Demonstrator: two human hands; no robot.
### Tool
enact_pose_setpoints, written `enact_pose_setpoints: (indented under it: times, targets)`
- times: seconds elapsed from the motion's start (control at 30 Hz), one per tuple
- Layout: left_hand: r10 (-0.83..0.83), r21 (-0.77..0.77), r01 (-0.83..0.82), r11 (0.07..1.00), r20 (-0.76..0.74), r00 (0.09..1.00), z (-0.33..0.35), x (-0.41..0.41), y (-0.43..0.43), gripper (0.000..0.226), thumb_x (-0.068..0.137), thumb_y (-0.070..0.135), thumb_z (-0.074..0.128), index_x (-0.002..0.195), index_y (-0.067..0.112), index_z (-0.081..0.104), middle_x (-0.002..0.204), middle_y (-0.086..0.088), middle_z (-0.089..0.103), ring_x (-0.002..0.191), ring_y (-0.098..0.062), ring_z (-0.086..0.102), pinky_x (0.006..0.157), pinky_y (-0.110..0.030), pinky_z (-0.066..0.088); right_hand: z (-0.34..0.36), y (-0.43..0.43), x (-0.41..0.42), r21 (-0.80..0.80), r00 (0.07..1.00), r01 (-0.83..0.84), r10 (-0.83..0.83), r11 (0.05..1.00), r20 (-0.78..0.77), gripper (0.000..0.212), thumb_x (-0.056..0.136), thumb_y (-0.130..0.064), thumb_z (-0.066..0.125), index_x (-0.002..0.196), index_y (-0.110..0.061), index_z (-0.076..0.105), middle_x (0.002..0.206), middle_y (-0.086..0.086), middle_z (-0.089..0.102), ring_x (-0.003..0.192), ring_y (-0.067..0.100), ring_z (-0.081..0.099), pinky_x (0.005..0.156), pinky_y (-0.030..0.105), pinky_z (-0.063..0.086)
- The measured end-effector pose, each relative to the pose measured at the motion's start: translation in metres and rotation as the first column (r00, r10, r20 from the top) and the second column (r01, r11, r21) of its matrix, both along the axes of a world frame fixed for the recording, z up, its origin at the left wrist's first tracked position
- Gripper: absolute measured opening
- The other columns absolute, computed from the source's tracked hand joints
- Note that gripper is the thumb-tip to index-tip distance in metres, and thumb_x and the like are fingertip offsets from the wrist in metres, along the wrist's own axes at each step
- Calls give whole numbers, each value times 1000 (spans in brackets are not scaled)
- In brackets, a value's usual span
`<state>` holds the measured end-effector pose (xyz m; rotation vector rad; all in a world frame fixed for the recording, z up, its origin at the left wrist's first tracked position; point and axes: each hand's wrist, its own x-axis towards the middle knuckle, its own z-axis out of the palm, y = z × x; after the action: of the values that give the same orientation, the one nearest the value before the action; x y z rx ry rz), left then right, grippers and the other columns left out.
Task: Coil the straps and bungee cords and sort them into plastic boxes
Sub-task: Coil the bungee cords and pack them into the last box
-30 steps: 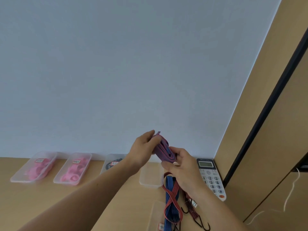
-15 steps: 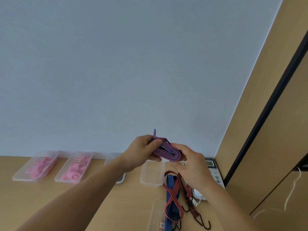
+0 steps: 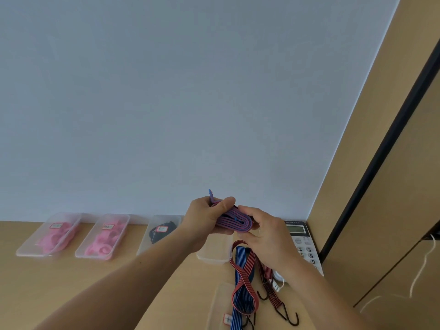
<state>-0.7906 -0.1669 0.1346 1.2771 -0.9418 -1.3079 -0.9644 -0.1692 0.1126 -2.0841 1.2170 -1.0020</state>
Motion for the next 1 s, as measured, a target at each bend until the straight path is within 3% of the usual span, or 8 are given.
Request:
enact_pose_setpoints:
  times: [0.17, 0.33, 0.57, 0.67, 0.73, 0.8, 0.9, 1.0]
  targets:
    - [8, 51, -6, 999, -39, 999, 0, -6, -3, 43, 84, 37, 74, 103, -1, 65, 86, -14, 75, 78, -31, 74, 61, -35, 58, -6, -8, -4, -69, 998, 47, -50, 997, -46, 45, 78, -25, 76, 121, -33, 64, 106, -23, 62, 98, 0, 55, 82, 15, 42]
    - [-95, 27, 100, 995, -155, 983, 0, -1, 3, 53, 83, 37, 70, 123, 4, 60, 117, -17, 70, 100, -37, 71, 68, -36, 54, -10, -20, -6, 134, 985, 62, -83, 989, 154, 42, 74, -25, 78, 109, -43, 62, 106, -19, 66, 99, 0, 57, 80, 19, 43]
    - [154, 100, -149, 984, -42, 987, -13, -12, -3, 28, 101, 22, 53, 113, 0, 65, 96, -19, 69, 79, -30, 68, 66, -35, 57, -23, -17, 9, -108, 990, -26, 11, 994, -142, 40, 79, -27, 76, 115, -24, 60, 100, -23, 54, 106, 7, 43, 77, 3, 34]
    - [194, 144, -183, 972, -68, 979, -24, -4, 1, 25, 103, 17, 48, 110, -2, 63, 94, -19, 69, 81, -31, 67, 64, -36, 54, -19, -24, 13, 82, 983, -149, 156, 985, -93, 34, 80, -50, 70, 106, -30, 64, 98, -21, 62, 97, 2, 50, 74, 11, 40]
    - [175, 176, -160, 971, -74, 982, -34, 4, 2, 26, 103, 16, 44, 108, -3, 61, 92, -21, 65, 80, -32, 63, 63, -38, 50, -20, -33, 17, 161, 987, -156, 162, 975, -22, 16, 89, -44, 64, 86, -29, 68, 79, -17, 66, 76, 1, 58, 65, 15, 43]
    - [146, 208, -132, 969, -53, 988, -47, 12, 0, 29, 101, 14, 40, 111, -6, 59, 98, -25, 63, 87, -37, 61, 69, -43, 49, -24, -41, 24, 205, 984, -141, 159, 968, -75, 22, 90, -37, 67, 69, -28, 64, 63, -17, 63, 62, -1, 56, 57, 14, 42]
    - [79, 258, -82, 963, 21, 997, -63, 25, -8, 27, 93, 12, 38, 102, 2, 62, 92, -17, 59, 82, -30, 54, 66, -37, 43, -32, -52, 40, 383, 960, -171, 241, 908, -143, 21, 84, -32, 73, 72, -17, 68, 69, -9, 68, 59, -1, 57, 56, 13, 43]
    - [14, 316, -17, 949, 13, 1000, -78, 42, -18, 26, 91, 13, 38, 93, 8, 64, 87, -13, 60, 80, -27, 54, 69, -35, 40, -42, -58, 58, 515, 968, -173, 241, 840, -68, 30, 91, -29, 66, 76, -3, 65, 65, 4, 69, 55, 6, 63, 57, 25, 51]
